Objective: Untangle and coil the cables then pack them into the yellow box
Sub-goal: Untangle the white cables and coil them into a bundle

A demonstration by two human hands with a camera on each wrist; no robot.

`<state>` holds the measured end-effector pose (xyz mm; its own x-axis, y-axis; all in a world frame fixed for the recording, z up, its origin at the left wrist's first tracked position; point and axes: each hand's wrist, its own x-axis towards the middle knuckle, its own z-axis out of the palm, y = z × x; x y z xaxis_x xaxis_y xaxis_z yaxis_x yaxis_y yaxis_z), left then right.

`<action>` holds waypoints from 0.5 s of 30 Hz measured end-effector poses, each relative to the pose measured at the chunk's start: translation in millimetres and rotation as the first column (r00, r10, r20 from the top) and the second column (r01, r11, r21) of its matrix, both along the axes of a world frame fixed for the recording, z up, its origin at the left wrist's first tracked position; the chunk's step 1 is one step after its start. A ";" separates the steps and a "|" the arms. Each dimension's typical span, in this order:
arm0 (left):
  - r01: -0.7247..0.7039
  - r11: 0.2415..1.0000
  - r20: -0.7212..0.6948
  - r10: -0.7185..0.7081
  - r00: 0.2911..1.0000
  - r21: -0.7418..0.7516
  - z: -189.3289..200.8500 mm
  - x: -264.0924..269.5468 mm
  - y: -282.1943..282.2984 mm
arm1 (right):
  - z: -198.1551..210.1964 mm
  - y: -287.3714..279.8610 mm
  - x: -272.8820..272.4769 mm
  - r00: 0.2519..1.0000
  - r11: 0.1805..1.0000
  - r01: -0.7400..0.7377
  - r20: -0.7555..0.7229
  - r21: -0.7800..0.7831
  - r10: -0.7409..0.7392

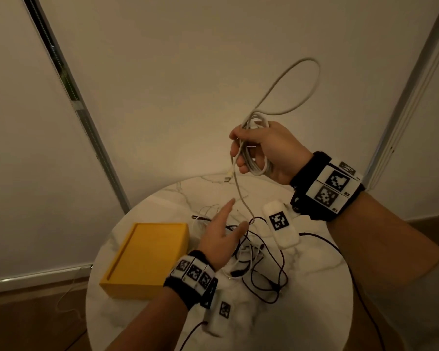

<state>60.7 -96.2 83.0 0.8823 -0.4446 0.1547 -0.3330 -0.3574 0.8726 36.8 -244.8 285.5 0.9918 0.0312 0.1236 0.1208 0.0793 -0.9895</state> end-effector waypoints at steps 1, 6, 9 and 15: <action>0.031 1.000 0.026 -0.031 0.999 0.004 3.1 1.1 -5.8 | 1.7 3.8 -2.6 0.999 0.999 -0.045 -0.004 0.004 0.045; -0.007 0.993 0.081 -0.003 0.997 0.119 -7.5 -1.7 -15.8 | 4.4 5.9 -9.2 0.989 0.989 -0.143 0.030 0.025 0.142; -0.001 0.962 0.153 -0.042 0.987 0.273 -9.0 -11.8 -15.5 | -10.4 -1.2 -5.8 0.997 0.997 -0.069 0.037 0.019 0.068; -0.113 0.992 0.043 0.111 0.993 0.056 24.4 -19.5 1.9 | -69.4 -19.9 -0.5 0.991 0.994 0.108 -0.084 0.009 -0.107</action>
<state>41.2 -94.2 107.4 0.9206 -0.3527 0.1675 -0.3222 -0.4440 0.8361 36.3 -264.7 216.1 0.9962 -0.0776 0.0405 0.0471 0.0840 -0.9954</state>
